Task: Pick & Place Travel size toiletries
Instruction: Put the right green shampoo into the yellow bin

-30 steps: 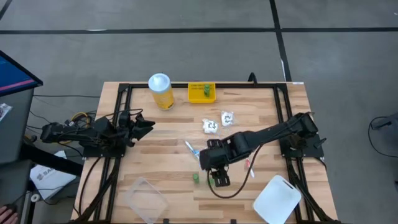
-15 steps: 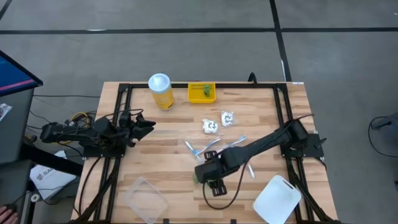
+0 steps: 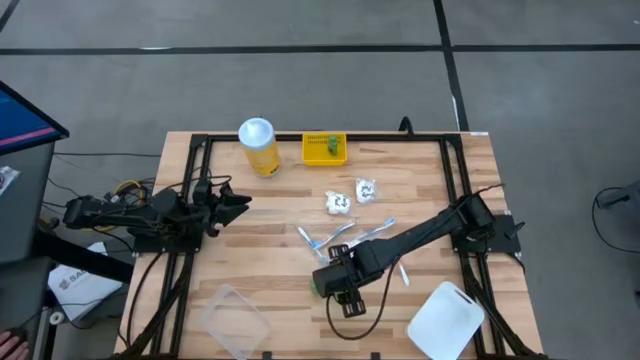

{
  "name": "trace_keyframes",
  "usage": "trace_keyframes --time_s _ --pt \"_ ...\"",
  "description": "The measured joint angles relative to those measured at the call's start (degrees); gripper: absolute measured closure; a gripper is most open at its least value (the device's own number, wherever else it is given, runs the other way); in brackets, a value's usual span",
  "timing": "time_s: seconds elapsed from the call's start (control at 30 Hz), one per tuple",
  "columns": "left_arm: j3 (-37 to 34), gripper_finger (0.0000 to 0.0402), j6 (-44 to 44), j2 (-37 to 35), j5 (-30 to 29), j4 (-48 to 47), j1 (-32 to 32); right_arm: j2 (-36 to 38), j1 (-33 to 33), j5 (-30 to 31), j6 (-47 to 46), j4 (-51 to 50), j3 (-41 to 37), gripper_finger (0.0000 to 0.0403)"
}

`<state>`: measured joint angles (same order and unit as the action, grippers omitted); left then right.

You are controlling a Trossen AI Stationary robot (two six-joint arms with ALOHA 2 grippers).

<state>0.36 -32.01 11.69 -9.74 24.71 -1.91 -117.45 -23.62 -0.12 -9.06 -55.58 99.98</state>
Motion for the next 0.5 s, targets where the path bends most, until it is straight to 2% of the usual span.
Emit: trace_keyframes --time_s 0.5 --pt "0.0 0.023 0.0 0.0 -0.1 0.1 0.0 0.0 0.3 0.1 0.0 2.0 0.0 0.0197"
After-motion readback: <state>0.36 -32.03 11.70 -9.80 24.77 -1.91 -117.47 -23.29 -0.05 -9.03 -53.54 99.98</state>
